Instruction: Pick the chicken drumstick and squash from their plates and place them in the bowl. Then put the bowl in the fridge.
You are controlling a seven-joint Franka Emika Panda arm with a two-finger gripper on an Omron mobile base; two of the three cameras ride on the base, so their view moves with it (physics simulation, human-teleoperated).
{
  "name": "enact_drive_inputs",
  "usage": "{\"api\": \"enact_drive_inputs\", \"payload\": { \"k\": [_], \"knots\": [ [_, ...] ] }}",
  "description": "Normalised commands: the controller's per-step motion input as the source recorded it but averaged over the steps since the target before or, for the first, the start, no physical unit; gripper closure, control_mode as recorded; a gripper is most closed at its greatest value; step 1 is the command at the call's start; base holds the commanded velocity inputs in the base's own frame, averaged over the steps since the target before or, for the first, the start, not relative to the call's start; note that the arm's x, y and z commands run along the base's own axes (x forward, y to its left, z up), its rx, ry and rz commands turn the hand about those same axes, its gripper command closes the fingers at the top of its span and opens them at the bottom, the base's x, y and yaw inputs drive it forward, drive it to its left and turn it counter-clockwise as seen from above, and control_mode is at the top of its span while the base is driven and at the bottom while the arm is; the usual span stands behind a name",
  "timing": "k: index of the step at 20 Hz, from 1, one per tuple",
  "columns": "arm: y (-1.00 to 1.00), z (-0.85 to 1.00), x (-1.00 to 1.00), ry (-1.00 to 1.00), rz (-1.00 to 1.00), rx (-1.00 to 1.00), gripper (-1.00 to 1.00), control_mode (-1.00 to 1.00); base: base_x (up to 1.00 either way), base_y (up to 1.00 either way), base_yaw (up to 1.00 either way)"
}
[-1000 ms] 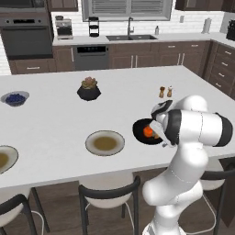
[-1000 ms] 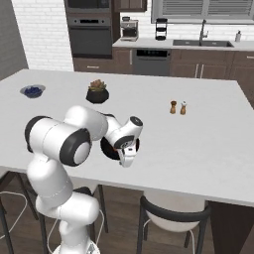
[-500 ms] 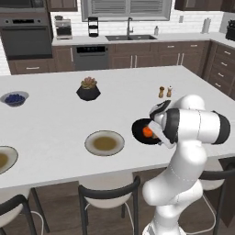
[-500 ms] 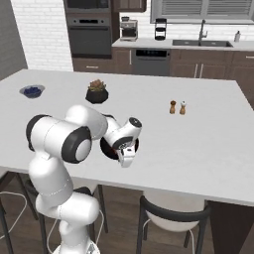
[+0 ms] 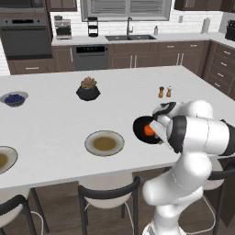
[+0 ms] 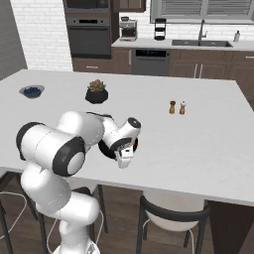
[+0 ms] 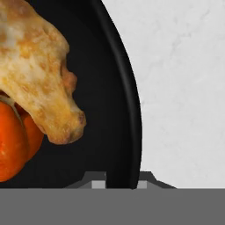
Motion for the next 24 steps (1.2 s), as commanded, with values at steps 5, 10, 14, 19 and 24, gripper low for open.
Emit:
{"api": "enact_drive_inputs", "payload": {
  "k": [5,10,14,19,24],
  "knots": [
    [0.19,1.0,-1.0,-0.03,0.0,-0.05,1.0,-1.0,0.0,0.0,0.0],
    [0.28,1.0,-0.92,0.1,0.0,-0.06,1.0,-1.0,0.0,0.0,0.0],
    [0.21,0.99,-0.99,-0.08,0.0,-0.04,1.0,-1.0,0.0,0.0,0.0],
    [0.06,0.93,-0.83,0.0,0.0,-0.02,1.0,-1.0,0.0,0.0,0.0],
    [0.0,0.69,-0.63,0.03,0.0,0.0,1.0,-1.0,0.0,0.0,0.0]
  ]
}}
